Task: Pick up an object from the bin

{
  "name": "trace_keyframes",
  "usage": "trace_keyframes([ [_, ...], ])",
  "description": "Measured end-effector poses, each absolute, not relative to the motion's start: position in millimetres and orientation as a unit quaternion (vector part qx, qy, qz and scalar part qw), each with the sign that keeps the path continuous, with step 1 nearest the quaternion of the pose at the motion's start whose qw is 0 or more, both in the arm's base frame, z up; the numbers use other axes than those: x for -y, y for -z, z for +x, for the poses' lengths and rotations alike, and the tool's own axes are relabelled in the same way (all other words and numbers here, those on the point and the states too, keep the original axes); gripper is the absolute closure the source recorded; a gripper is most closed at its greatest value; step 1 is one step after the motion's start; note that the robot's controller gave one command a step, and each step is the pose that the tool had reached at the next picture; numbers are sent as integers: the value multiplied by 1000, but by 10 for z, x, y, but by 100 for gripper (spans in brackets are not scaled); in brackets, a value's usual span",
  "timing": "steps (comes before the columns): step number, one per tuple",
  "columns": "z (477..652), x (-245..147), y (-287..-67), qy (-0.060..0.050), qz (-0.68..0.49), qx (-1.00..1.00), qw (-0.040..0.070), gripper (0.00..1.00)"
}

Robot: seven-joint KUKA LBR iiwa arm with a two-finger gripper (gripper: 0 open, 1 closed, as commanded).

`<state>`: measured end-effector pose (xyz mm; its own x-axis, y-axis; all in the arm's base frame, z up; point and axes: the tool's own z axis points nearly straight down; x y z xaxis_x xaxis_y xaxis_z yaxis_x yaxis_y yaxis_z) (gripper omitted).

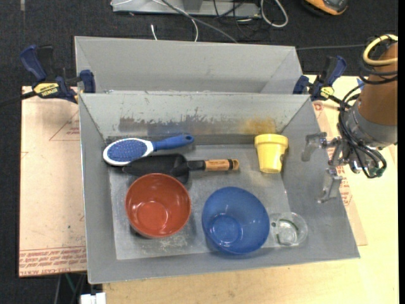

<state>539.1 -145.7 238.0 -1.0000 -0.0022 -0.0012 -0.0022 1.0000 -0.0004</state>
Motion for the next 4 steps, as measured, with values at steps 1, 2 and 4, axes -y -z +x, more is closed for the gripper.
trace_keyframes([
  [1, 5391, 1457, -2380, 0, -1, -1000, 1, 0],
  [2, 4814, 1389, -1984, -1, -85, -996, -1, 0],
  [4, 5422, 1538, -2365, 0, -57, -998, 1, 0],
])
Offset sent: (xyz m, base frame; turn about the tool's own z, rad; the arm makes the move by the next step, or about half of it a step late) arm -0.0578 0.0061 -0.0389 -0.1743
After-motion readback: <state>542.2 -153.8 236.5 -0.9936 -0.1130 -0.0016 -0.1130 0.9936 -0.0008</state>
